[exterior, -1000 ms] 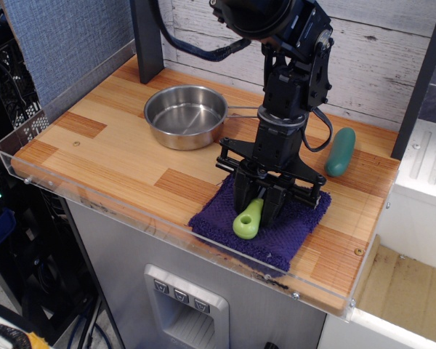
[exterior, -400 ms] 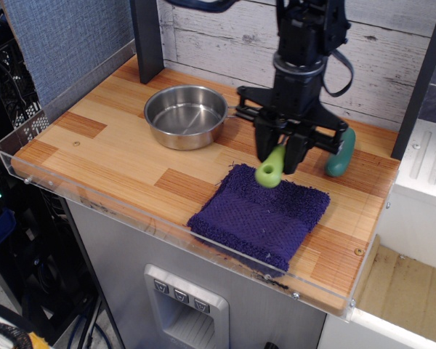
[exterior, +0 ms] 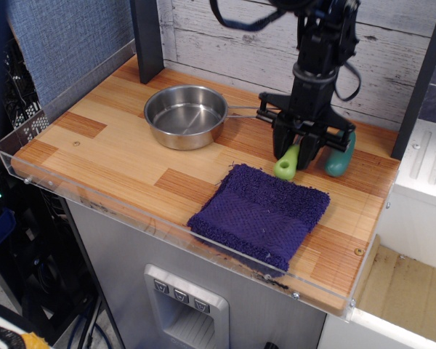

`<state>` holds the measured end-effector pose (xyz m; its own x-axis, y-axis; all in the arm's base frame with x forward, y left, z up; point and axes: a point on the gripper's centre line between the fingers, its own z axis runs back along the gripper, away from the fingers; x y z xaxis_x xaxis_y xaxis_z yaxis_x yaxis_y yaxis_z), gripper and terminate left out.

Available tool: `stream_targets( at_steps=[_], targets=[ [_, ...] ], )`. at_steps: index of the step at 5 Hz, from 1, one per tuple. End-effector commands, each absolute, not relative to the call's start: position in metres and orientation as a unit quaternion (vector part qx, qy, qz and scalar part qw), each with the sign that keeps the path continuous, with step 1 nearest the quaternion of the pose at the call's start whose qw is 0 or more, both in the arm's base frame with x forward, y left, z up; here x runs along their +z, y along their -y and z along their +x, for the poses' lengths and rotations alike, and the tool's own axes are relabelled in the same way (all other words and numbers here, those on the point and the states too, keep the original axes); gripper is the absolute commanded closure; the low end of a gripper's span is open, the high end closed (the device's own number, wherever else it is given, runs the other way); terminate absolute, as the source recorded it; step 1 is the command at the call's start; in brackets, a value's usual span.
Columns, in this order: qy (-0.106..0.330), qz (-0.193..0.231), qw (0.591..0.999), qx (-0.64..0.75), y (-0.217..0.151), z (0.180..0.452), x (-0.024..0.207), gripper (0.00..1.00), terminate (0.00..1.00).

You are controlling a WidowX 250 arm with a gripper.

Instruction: Move the spoon to the left side of the cucumber in the table.

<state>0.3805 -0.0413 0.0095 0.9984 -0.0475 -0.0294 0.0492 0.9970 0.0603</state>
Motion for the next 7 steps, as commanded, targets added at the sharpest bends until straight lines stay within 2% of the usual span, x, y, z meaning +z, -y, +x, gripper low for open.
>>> stream_targets(
  at_steps=[1, 2, 4, 6, 7],
  targets=[
    [-0.013, 0.031, 0.999, -0.018, 0.035, 0.396, 0.007, 1.00, 0.00],
    [-0.006, 0.021, 0.999, -0.032, 0.042, 0.397, 0.013, 0.00, 0.00],
    [0.052, 0.022, 0.998, -0.038, 0.046, 0.391, 0.049, 0.00, 0.00],
    [0.139, 0.027, 0.989, -0.038, 0.051, 0.382, 0.113, 0.00, 0.00],
    [0.163, 0.032, 0.985, -0.035, 0.054, 0.376, 0.135, 0.00, 0.00]
  ],
)
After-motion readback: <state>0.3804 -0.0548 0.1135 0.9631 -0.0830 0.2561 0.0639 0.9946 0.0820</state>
